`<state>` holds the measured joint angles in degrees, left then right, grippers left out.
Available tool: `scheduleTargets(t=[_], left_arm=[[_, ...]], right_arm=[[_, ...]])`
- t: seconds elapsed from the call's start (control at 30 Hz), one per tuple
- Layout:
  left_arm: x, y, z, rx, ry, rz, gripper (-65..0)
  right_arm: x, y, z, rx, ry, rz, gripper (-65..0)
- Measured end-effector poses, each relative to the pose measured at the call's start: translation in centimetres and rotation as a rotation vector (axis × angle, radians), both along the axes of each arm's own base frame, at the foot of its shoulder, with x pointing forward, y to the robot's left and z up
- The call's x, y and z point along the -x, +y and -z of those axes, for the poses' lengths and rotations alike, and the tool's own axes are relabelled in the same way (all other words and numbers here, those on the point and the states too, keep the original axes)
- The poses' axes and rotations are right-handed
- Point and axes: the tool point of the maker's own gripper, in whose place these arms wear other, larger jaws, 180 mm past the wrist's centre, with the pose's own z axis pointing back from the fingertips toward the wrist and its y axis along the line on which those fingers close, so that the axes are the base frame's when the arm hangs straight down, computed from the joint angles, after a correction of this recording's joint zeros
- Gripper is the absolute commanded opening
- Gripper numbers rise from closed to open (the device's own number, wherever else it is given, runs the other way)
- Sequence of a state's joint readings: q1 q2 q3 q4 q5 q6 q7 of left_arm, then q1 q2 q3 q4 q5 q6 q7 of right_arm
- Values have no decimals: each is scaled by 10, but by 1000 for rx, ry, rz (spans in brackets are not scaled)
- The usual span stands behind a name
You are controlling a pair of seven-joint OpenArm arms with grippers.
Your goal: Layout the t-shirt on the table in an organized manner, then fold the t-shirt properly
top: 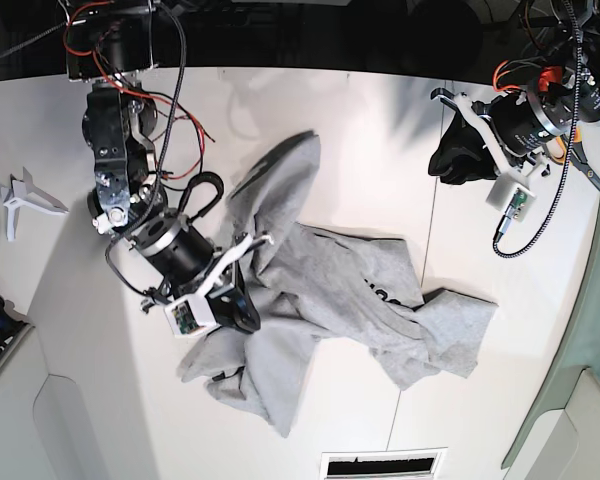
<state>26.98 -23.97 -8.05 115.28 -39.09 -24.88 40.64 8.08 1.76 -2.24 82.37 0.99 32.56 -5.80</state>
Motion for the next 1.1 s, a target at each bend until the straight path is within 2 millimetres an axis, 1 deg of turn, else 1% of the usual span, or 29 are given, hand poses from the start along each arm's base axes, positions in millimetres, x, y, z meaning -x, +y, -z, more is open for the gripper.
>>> scheduleTargets(t=[0.13,0.23,0.33,0.37,0.4,0.43,0.47,0.5,0.57,0.63,0.7,0.73,0.8,0.83,0.9,0.97,1.03,1.1], left_arm=[[0,0,0,3,0,0,-480],[0,0,0,3,0,0,-480],[0,0,-1,4,-2,-1,-480],[-1,0,-1,5,-4,-1,-480],[-1,-1,-2,8,-9,-2,-480],[-1,-1,-2,8,-10,-3,-480],[-1,-1,-2,8,-10,-2,-480],[-1,-1,-2,7,-10,-2,-480],[-2,-1,-2,8,-12,-3,-475],[-4,-1,-4,14,-23,-4,-407],[-9,-1,-9,19,-48,-7,-328],[-13,-1,-12,21,-63,-9,-312],[-21,0,-16,29,-88,-16,-312],[-25,2,-15,32,-90,-23,-312],[-32,4,-10,53,-90,-41,-312],[-41,5,1,74,-69,-57,-312],[-57,2,13,102,-49,-83,-312],[-74,-6,25,136,-27,-96,-312]], right_arm=[[31,-1,30,-43,95,9,-650],[56,3,45,-131,168,22,-650],[77,12,60,-144,226,2,-489],[80,15,62,-143,232,-7,-441],[82,18,62,-145,233,-14,-406],[79,18,59,-147,224,-15,-389],[76,18,54,-160,201,-10,-385],[71,16,45,-189,157,2,-385],[61,6,31,-234,83,53,-385],[50,-11,24,-247,40,124,-385],[33,-33,18,-234,16,206,-385],[22,-46,10,-237,-8,257,-385],[1,-64,-5,-248,-43,328,-385],[-7,-71,-8,-241,-31,357,-385],[-20,-83,-9,-220,4,399,-385],[-30,-87,-4,-209,42,410,-385],[-42,-86,5,-215,72,412,-385],[-52,-80,21,-222,125,398,-385]])
